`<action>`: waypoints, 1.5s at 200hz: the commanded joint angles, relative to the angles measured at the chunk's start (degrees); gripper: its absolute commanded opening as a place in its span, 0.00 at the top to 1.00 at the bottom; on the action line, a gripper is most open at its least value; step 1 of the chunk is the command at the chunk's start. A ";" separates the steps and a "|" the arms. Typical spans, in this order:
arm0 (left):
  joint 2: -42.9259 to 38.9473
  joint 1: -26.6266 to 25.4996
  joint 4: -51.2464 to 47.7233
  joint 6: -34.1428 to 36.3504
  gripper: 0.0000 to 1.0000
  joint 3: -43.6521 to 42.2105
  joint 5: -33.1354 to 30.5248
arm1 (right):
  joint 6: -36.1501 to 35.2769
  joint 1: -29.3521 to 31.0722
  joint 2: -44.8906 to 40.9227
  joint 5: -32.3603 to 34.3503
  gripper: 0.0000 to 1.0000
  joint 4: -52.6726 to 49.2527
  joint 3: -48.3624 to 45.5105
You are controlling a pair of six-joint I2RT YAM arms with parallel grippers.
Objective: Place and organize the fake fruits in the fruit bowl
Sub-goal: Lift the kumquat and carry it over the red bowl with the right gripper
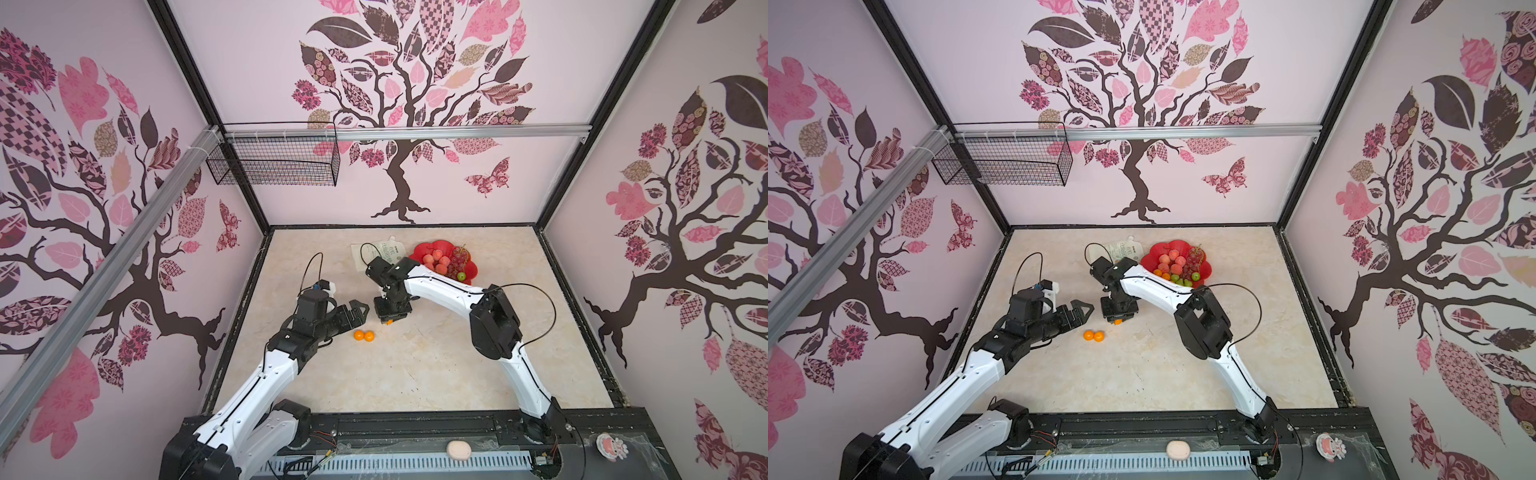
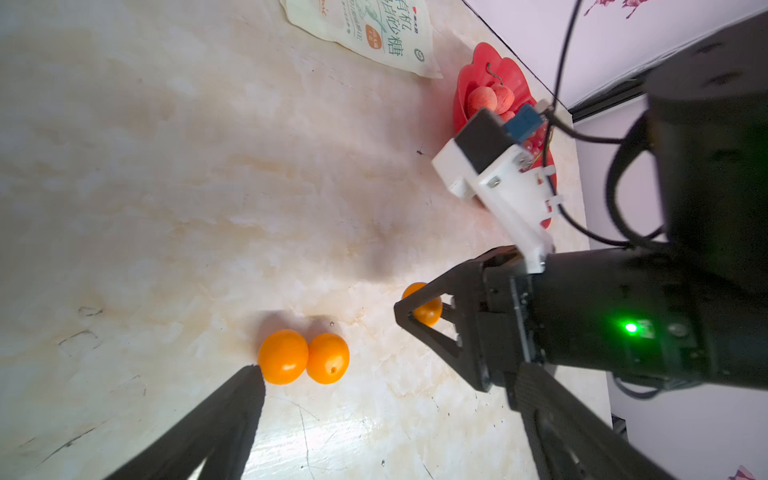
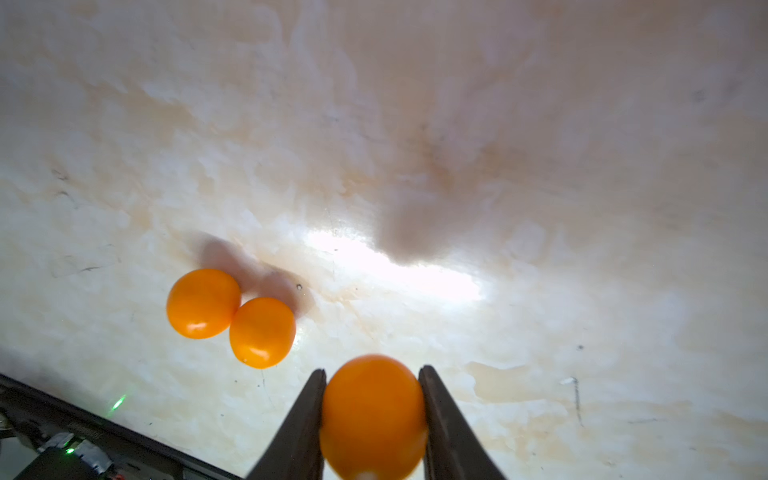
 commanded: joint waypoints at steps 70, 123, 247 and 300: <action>14.11 -5.38 7.73 2.94 0.02 12.99 3.41 | -1.23 -9.28 -11.09 1.31 0.64 1.88 -7.29; 21.08 -7.26 10.67 2.84 0.02 18.66 3.89 | -2.90 -15.43 -12.27 1.84 0.64 1.09 -6.00; 36.41 -7.35 10.91 4.02 0.02 32.83 7.83 | -3.63 -23.40 -2.79 1.10 0.65 0.62 5.63; 40.53 -7.29 8.80 5.22 0.02 36.70 9.21 | -3.33 -23.58 2.96 1.41 0.65 0.06 10.62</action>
